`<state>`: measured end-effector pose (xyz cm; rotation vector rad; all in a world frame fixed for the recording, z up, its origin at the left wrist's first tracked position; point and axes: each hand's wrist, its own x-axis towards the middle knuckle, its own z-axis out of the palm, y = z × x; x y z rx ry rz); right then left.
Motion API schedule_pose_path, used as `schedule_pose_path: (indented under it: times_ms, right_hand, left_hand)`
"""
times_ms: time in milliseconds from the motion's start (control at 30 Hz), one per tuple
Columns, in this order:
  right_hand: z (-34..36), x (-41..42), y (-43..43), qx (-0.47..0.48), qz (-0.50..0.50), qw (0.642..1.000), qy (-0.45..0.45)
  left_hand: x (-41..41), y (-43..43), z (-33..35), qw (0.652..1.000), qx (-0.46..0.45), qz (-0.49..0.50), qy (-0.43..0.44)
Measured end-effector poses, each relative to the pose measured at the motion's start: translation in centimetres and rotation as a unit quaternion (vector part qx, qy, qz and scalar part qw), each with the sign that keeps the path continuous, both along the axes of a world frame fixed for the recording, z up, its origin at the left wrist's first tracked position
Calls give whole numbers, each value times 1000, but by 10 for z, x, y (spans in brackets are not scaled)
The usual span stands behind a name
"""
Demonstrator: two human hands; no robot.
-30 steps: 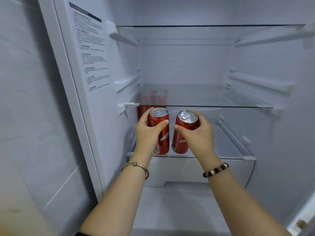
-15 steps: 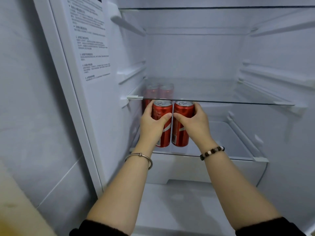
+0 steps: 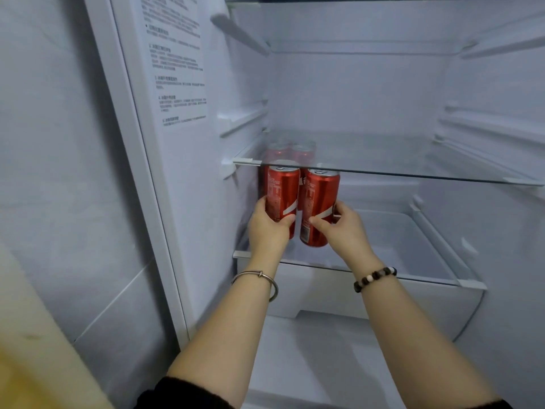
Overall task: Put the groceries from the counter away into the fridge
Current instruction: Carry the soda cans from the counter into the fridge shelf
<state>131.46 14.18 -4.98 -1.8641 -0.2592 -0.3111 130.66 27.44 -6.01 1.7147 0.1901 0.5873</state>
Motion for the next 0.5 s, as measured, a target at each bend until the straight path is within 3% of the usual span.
schedule_pose_path:
  times_ms: [200, 500]
  right_hand:
    - [-3, 17, 13, -13, -22, 1000, -17]
    - [-2, 49, 25, -28, -30, 999, -9]
  left_hand:
    - [29, 7, -2, 998, -35, 44, 0]
    - [55, 13, -2, 998, -13, 52, 10]
